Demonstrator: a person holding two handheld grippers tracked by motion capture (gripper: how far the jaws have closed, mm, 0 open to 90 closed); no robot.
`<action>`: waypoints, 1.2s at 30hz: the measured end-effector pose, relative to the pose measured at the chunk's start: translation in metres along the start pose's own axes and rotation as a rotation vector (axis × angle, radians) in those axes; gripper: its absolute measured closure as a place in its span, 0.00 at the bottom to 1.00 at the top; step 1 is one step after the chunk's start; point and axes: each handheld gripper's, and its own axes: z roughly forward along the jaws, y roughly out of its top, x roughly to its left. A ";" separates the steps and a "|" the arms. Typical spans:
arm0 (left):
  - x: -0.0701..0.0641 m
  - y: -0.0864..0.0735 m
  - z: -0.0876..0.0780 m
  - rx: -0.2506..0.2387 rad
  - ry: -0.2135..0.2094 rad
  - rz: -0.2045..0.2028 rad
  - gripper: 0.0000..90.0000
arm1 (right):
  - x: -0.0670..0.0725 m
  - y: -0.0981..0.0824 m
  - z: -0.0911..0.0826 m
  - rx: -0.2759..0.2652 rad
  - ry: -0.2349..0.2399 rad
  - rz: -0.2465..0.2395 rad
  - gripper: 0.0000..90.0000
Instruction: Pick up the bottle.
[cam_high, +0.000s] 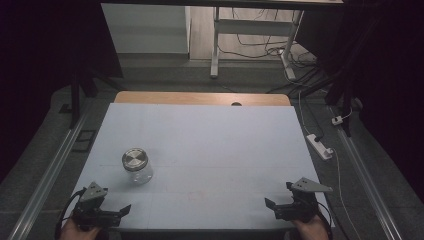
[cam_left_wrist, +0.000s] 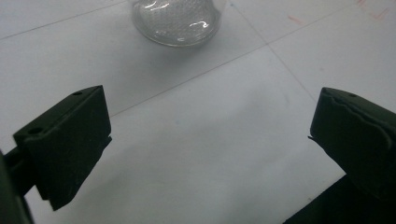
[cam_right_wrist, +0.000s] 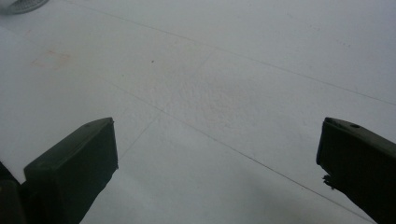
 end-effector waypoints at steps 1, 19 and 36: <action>0.001 0.000 -0.001 -0.005 -0.007 -0.003 0.00 | -0.001 0.000 0.000 0.003 0.005 0.005 0.00; -0.001 -0.001 -0.001 0.001 -0.003 0.000 0.00 | 0.000 0.002 0.004 0.029 0.037 -0.014 0.00; 0.002 0.004 -0.002 -0.005 -0.037 -0.019 0.00 | 0.001 0.003 0.006 0.045 0.057 -0.030 0.00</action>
